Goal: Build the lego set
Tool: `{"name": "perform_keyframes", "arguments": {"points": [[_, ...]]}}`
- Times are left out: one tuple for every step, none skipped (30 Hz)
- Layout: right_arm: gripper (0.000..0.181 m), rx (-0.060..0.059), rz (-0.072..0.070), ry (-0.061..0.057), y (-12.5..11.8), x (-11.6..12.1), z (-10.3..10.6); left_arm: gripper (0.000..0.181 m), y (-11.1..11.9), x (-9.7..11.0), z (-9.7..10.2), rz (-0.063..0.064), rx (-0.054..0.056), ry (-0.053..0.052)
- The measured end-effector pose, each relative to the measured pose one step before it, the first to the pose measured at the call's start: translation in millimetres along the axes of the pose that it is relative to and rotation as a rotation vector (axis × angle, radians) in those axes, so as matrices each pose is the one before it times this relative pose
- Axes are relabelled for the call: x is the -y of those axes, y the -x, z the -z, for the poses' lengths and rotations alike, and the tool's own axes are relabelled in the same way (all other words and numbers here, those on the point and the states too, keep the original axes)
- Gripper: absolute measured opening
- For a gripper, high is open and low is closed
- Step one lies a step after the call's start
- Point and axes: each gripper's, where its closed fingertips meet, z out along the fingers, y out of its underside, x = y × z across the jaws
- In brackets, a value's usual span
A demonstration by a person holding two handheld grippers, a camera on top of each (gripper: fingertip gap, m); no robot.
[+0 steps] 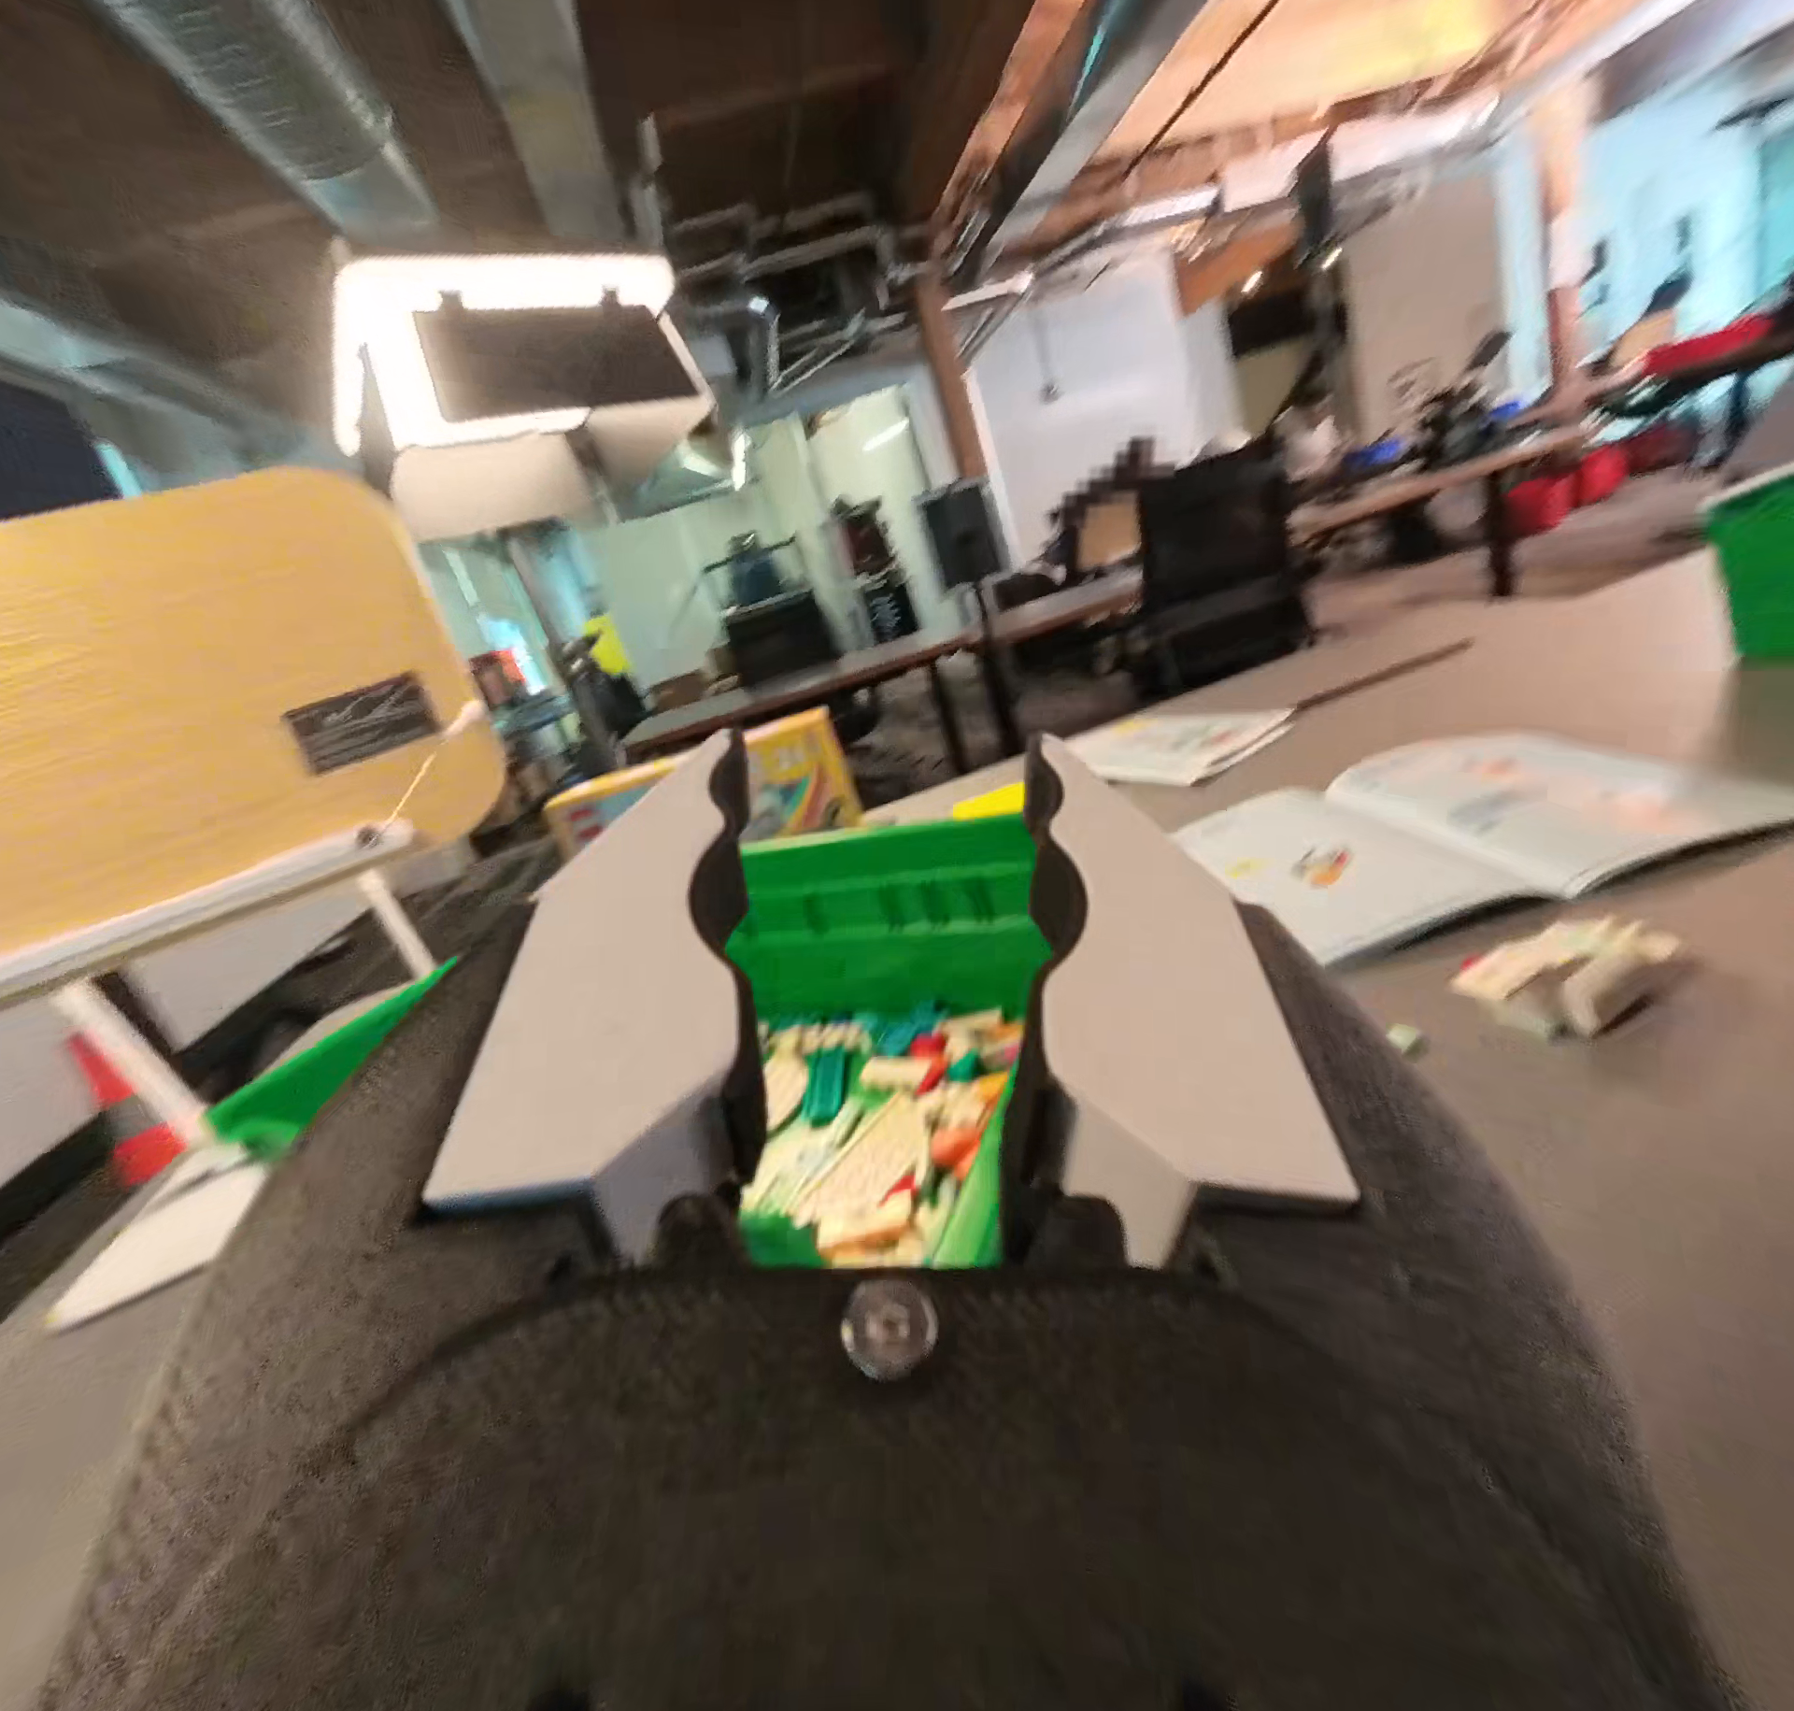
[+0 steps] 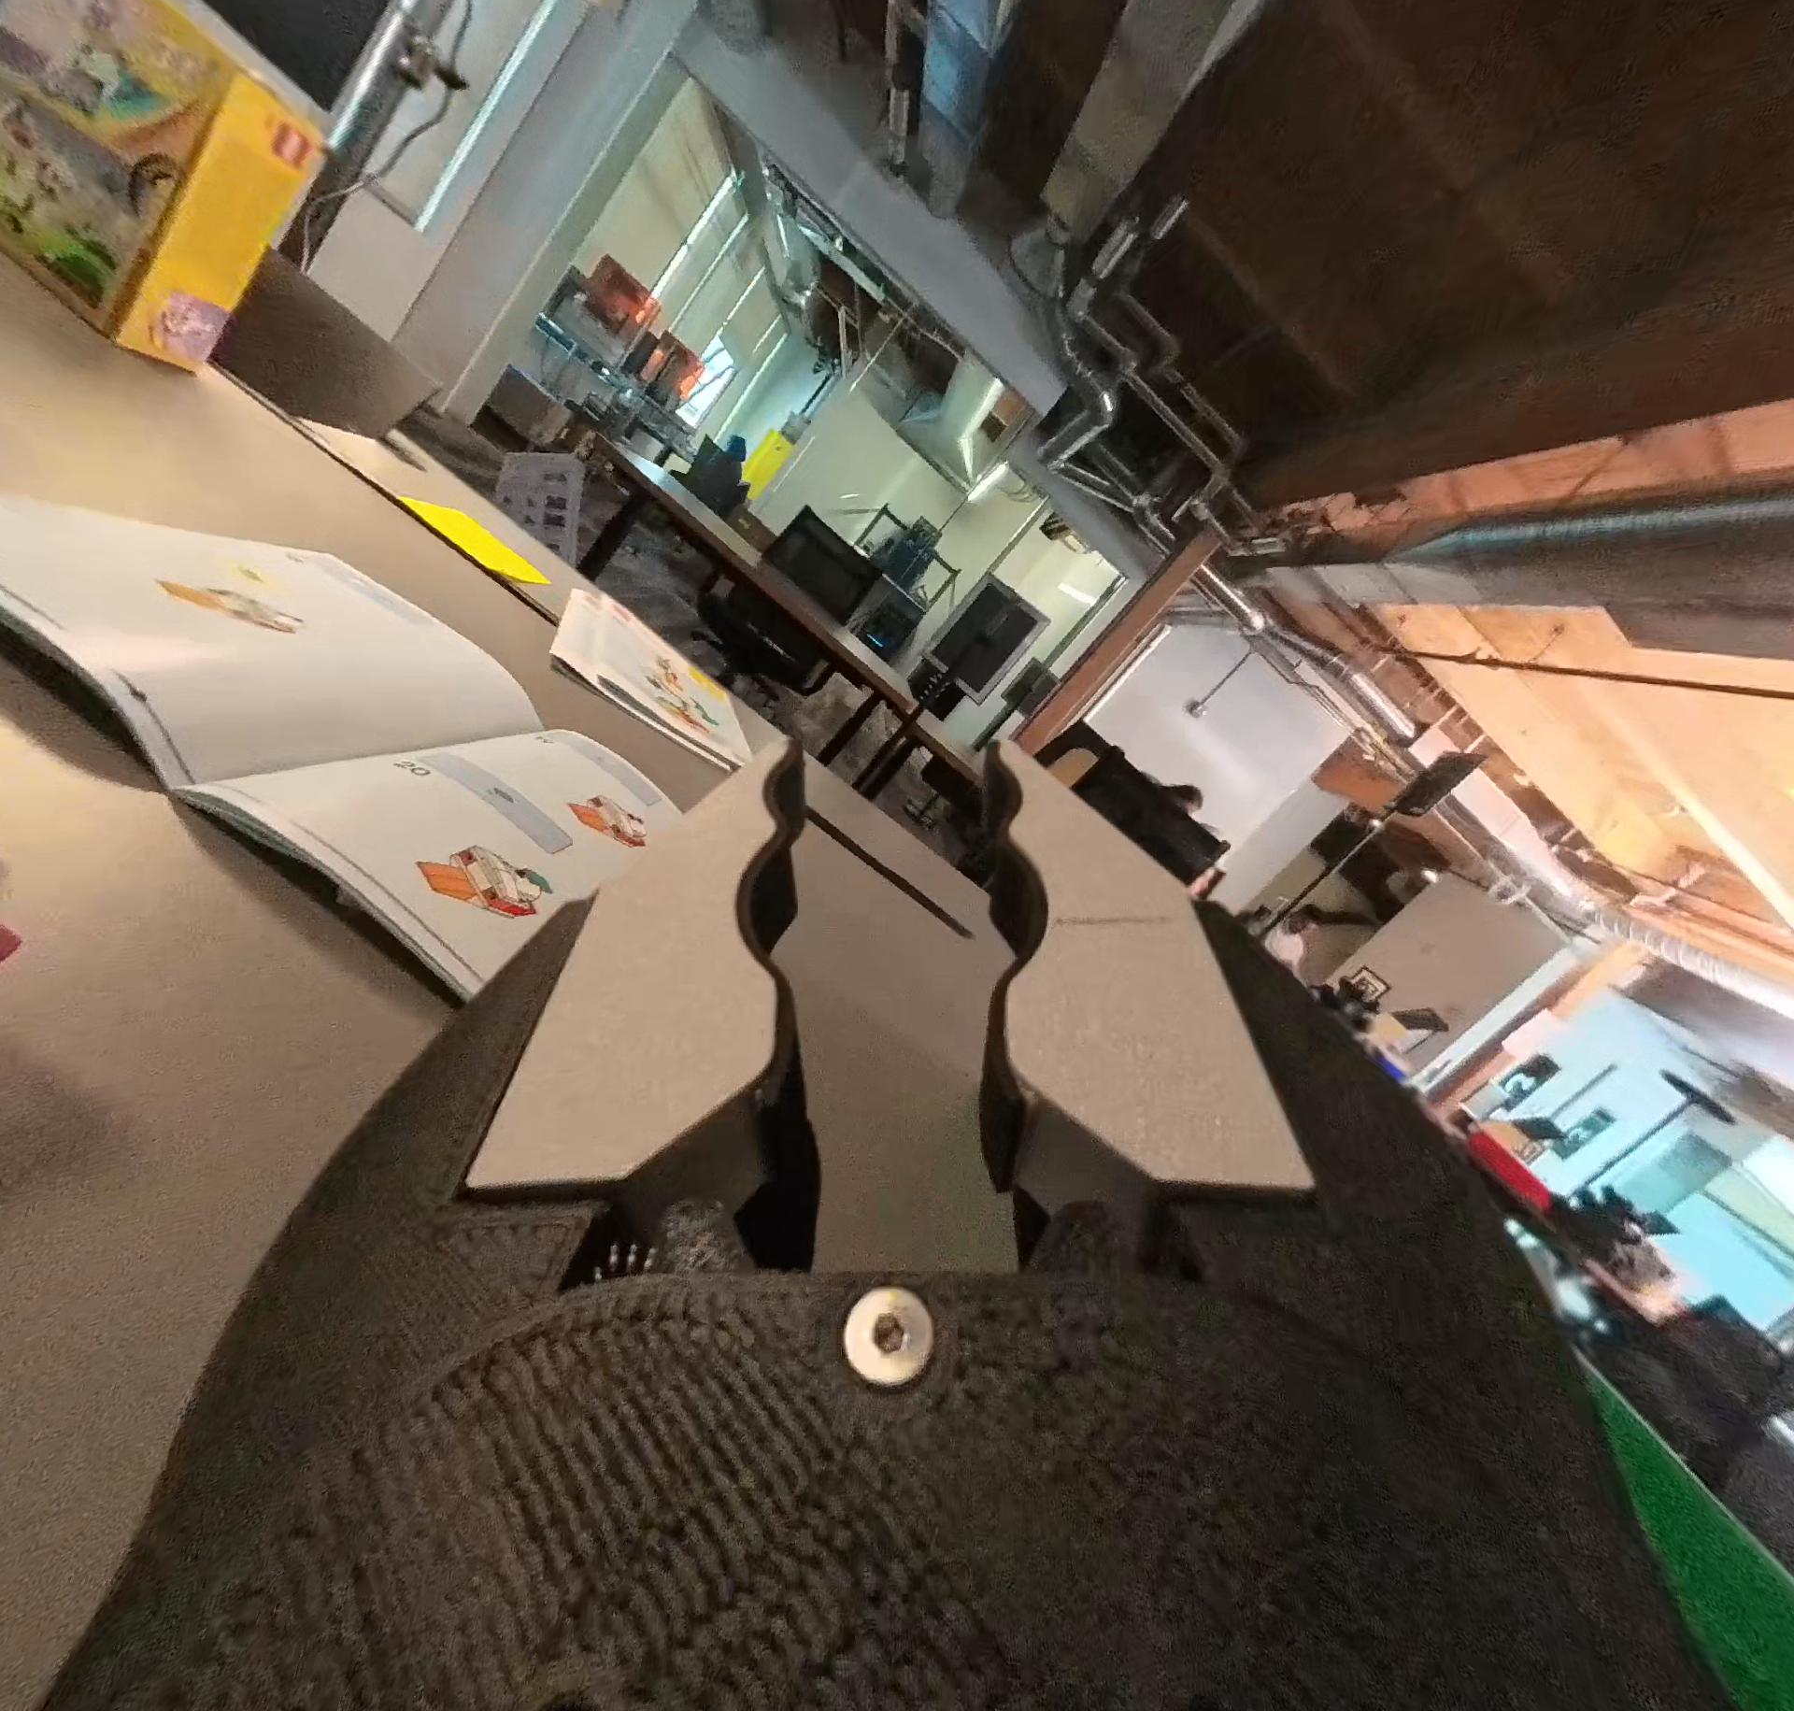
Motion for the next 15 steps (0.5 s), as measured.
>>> {"name": "perform_keyframes", "arguments": {"points": [[0.034, 0.0114, 0.0171, -0.0036, 3.98, 0.29, -0.76, 0.058, 3.40, -10.67, 5.93, -0.0177, 0.0250, 0.0354], [0.034, 0.0122, 0.0082, -0.0034, 3.36, 0.04, -0.50, 0.061, 3.35, -10.03, 4.52, -0.0054, 0.0216, 0.0325], [0.033, 0.0130, 0.0037, -0.0020, 3.03, -0.39, -0.29, 0.067, 1.41, -8.35, 2.87, 0.0105, 0.0068, 0.0241], [0.033, 0.0130, -0.0020, 0.0000, 2.52, -0.83, -0.28, 0.078, 0.80, -7.33, 0.86, 0.0368, 0.0010, 0.0199], [0.033, 0.0105, -0.0088, 0.0013, 1.53, -1.17, -0.49, 0.090, 2.06, -7.44, -1.14, 0.0554, 0.0085, 0.0238], [0.033, 0.0093, -0.0146, 0.0045, 1.00, -1.77, -0.83, 0.102, 2.65, -8.26, -2.67, 0.0455, 0.0127, 0.0291], [0.033, 0.0068, -0.0159, 0.0065, 0.27, -2.05, -0.83, 0.111, 1.38, -8.20, -3.31, 0.0255, 0.0094, 0.0268], [0.033, 0.0037, -0.0117, 0.0054, -0.24, -1.86, -0.65, 0.115, -0.06, -8.77, -3.31, 0.0016, 0.0068, 0.0237], [0.033, 0.0032, -0.0072, 0.0036, -0.05, -1.53, -0.47, 0.117, -1.22, -9.52, -3.39, -0.0186, 0.0070, 0.0239], [0.033, 0.0039, -0.0045, 0.0023, 0.16, -1.07, -0.53, 0.119, -1.43, -4.75, -3.31, -0.0277, 0.0033, 0.0300], [0.032, 0.0052, -0.0025, -0.0003, 0.61, -0.32, -0.54, 0.120, -0.34, 0.30, -1.79, -0.0258, 0.0094, 0.0095], [0.032, 0.0075, 0.0008, -0.0031, 1.20, 0.11, -0.65, 0.118, -1.39, -0.30, -0.86, -0.0238, 0.0042, -0.0083], [0.032, 0.0078, 0.0058, -0.0027, 1.51, 0.00, -0.81, 0.116, -1.67, -1.23, -0.67, -0.0145, -0.0022, 0.0119], [0.032, 0.0081, 0.0094, -0.0010, 1.72, -0.25, -1.21, 0.115, -1.13, -0.67, -0.47, -0.0112, -0.0002, 0.0044], [0.032, 0.0090, 0.0108, -0.0007, 1.80, -0.33, -1.62, 0.113, -1.07, 0.43, -0.17, -0.0084, -0.0025, -0.0021]]}}
